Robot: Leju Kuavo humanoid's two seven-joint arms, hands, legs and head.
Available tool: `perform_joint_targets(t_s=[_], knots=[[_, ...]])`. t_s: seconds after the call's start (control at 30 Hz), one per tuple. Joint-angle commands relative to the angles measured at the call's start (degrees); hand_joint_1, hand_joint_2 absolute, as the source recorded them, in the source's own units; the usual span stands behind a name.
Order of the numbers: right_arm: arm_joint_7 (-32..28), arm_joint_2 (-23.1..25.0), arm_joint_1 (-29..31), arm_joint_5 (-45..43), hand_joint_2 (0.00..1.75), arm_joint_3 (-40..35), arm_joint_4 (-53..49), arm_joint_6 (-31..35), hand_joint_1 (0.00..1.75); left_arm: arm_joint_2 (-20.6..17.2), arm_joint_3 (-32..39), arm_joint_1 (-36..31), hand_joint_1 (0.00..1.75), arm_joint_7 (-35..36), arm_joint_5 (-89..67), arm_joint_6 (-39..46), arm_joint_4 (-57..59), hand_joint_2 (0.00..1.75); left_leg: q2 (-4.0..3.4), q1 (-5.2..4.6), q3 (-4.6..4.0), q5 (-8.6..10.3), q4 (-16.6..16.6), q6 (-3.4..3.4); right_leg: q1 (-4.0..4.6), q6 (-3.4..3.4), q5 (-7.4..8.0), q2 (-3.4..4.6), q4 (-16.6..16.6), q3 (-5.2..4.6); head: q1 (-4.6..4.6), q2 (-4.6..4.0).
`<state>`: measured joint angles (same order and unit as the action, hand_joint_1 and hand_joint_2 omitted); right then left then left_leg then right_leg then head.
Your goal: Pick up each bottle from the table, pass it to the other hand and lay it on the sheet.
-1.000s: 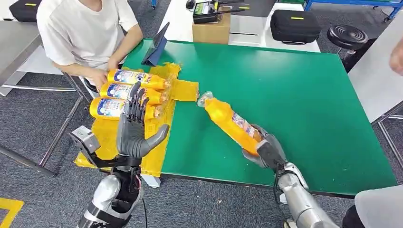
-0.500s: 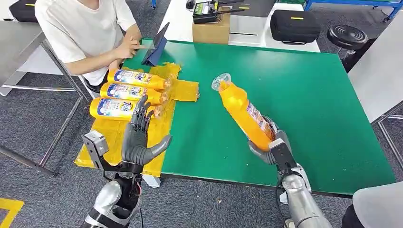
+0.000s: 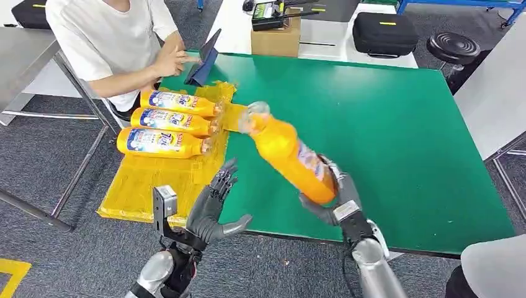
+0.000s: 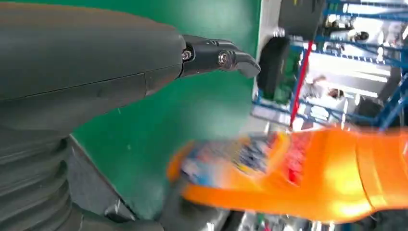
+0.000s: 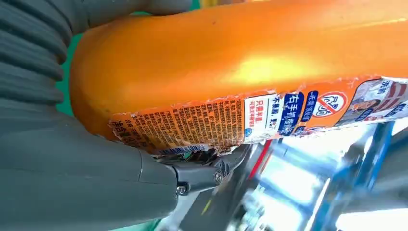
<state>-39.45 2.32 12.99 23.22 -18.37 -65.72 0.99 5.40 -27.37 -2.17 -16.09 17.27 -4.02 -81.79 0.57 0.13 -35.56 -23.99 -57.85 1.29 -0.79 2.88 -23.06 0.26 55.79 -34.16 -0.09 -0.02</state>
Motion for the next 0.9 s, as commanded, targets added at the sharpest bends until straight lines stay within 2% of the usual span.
perform_joint_targets(t_s=[0.03,0.27,0.53,0.87,0.9], knots=[[-0.55,-0.13,0.57,0.29,1.75,-14.77,0.84,4.79,1.75,-0.67,-3.29,-0.87,0.0,1.69,4.54,-4.08,2.14,1.75,-0.14,0.01,0.33,-0.14,0.03,-0.08,0.03,-0.13,-0.12,0.07,-0.01,0.29,0.0,0.02],[-0.55,0.14,0.49,-0.01,1.75,-16.16,-0.26,3.46,1.75,-0.42,-3.74,-1.16,0.0,1.49,4.84,-4.29,1.43,1.75,-0.06,0.02,0.16,-0.08,0.01,-0.05,0.02,-0.08,-0.06,0.02,-0.01,0.16,0.0,0.02],[-0.55,1.86,2.41,0.46,1.75,-18.93,6.76,1.96,1.75,-2.18,-6.74,-0.8,0.0,-3.04,1.87,-4.79,-4.99,1.75,-0.09,0.01,0.21,-0.09,0.01,-0.07,0.03,-0.1,-0.08,0.04,0.0,0.19,0.0,0.02],[-0.25,1.88,2.32,0.48,1.75,-21.02,5.02,1.02,1.75,-1.02,-6.99,-1.98,0.0,-1.96,1.2,-1.61,-1.41,1.75,-0.04,0.0,0.11,-0.03,0.04,-0.03,0.01,-0.06,-0.02,0.01,-0.03,0.11,0.0,0.02],[-0.09,2.01,2.39,0.35,1.75,-21.39,5.2,0.75,1.75,-0.72,-6.79,-2.06,1.24,-1.68,2.21,-1.79,-0.91,1.75,-0.07,0.02,0.26,-0.1,0.03,-0.06,0.03,-0.11,-0.09,0.01,-0.02,0.27,0.0,0.02]])
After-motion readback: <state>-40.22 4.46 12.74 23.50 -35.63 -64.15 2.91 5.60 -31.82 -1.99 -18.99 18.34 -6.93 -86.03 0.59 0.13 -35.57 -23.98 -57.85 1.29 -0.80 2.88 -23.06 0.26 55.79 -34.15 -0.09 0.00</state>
